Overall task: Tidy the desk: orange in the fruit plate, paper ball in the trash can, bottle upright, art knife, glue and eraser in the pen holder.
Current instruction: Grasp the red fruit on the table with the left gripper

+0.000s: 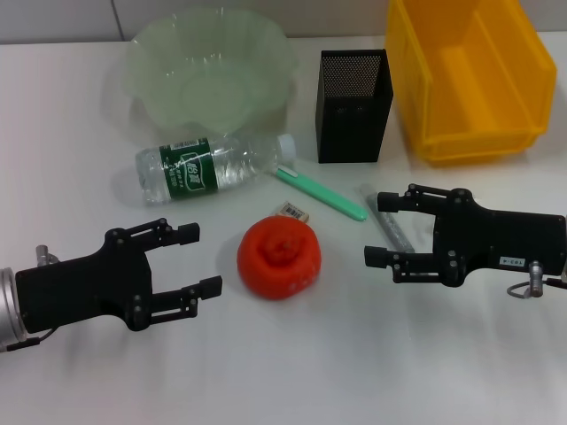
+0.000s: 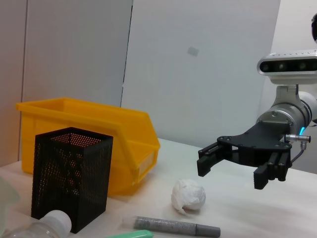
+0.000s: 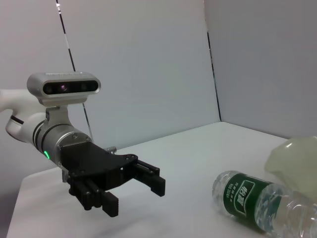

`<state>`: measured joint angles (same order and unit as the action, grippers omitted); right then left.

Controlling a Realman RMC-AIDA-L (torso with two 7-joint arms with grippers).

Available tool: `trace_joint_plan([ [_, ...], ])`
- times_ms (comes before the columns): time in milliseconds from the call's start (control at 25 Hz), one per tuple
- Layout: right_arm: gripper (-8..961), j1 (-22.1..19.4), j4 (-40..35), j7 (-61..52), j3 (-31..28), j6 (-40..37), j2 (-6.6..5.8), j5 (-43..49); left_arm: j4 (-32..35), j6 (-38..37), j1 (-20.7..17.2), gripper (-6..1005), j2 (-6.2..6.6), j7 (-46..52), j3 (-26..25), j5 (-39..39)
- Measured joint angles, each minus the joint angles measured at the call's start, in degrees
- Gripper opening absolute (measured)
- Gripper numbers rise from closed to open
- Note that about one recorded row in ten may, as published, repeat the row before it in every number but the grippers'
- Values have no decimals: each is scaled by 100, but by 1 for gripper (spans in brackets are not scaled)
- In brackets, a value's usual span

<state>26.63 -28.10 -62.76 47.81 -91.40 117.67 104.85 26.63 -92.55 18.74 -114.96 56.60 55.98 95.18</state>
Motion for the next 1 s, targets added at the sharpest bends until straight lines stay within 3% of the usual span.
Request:
trace_joint_plan([
  [1000, 809, -35, -50, -22, -31, -53, 1, -9, 85, -61, -16, 769, -4, -3, -5, -37],
])
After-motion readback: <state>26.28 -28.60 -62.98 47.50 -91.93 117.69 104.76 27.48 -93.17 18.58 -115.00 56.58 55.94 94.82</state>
